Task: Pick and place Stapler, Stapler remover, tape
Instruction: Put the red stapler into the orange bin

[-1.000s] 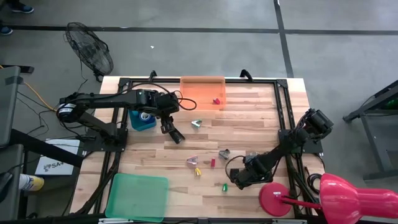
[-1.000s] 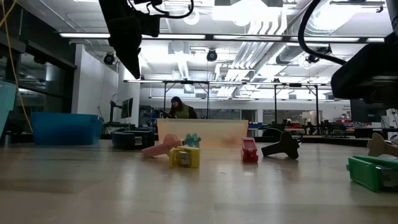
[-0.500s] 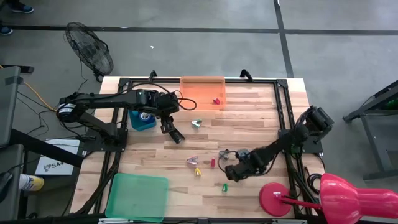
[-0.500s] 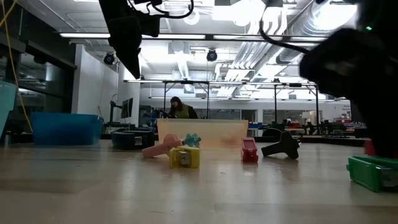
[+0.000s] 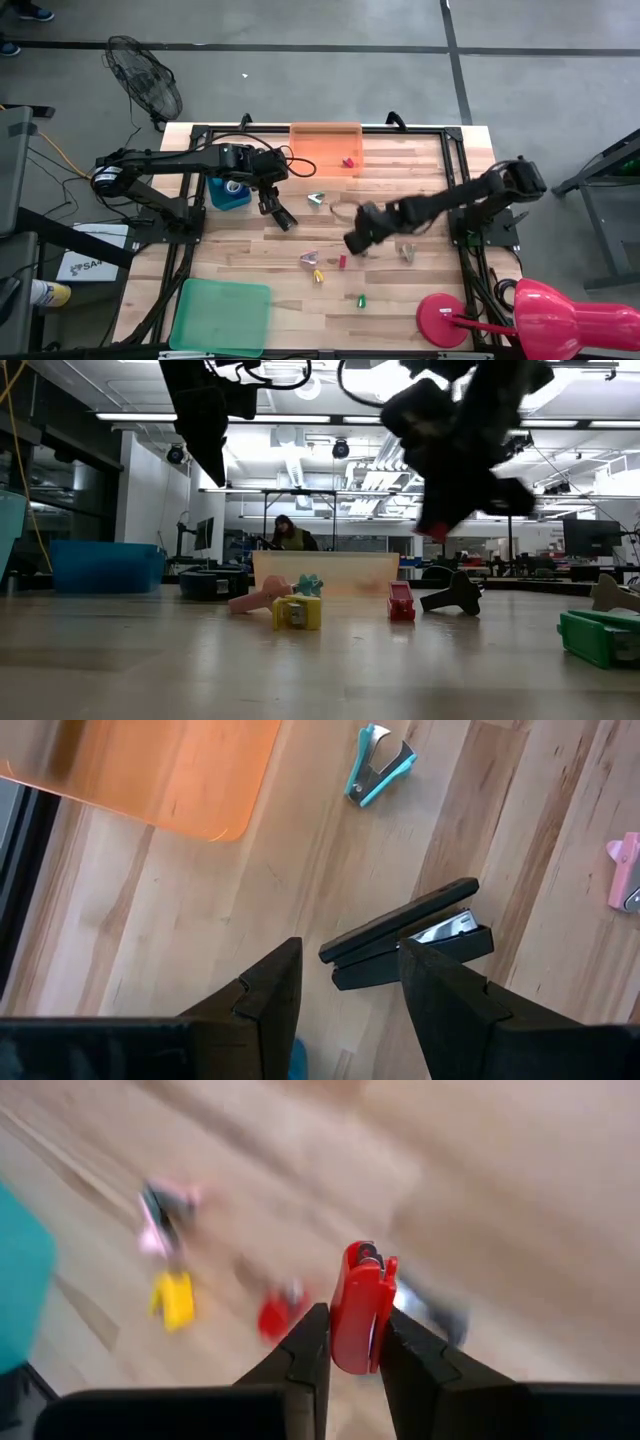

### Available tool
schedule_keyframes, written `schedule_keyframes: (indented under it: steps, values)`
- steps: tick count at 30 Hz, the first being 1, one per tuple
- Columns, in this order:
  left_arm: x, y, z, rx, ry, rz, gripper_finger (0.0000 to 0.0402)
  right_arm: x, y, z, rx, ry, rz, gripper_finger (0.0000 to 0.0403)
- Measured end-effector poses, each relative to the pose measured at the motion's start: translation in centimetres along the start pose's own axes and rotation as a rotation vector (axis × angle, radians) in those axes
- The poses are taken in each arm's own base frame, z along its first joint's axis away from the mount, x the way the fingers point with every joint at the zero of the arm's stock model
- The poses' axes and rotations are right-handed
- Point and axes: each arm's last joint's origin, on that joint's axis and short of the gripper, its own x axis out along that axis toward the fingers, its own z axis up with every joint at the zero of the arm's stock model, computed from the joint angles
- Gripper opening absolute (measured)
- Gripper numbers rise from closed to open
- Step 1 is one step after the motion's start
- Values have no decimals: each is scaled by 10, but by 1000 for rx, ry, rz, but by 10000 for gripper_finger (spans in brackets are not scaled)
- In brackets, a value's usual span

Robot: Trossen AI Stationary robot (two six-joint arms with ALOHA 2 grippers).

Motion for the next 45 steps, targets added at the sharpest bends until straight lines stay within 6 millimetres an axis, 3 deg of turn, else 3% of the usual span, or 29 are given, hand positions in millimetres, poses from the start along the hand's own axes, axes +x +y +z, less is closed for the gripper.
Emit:
schedule_keyframes:
  steps: [12,18,23,33,40,45]
  values:
    - [0,0,0,-8,0,0,163,-17,-51,116,-239,-139,115,59]
    - [0,0,2,-31,-16,-2,163,-32,-79,158,-375,-279,137,59]
    - [0,-1,6,-82,-65,-9,163,-41,-97,180,-495,-341,92,59]
    - [0,-1,8,-173,-84,-13,163,-30,-101,235,-586,-274,7,59]
    - [0,-1,8,-229,-84,-15,163,-16,-104,276,-526,-135,-168,59]
    - [0,-1,8,-263,-79,-15,163,-4,-101,292,-483,-13,-251,59]
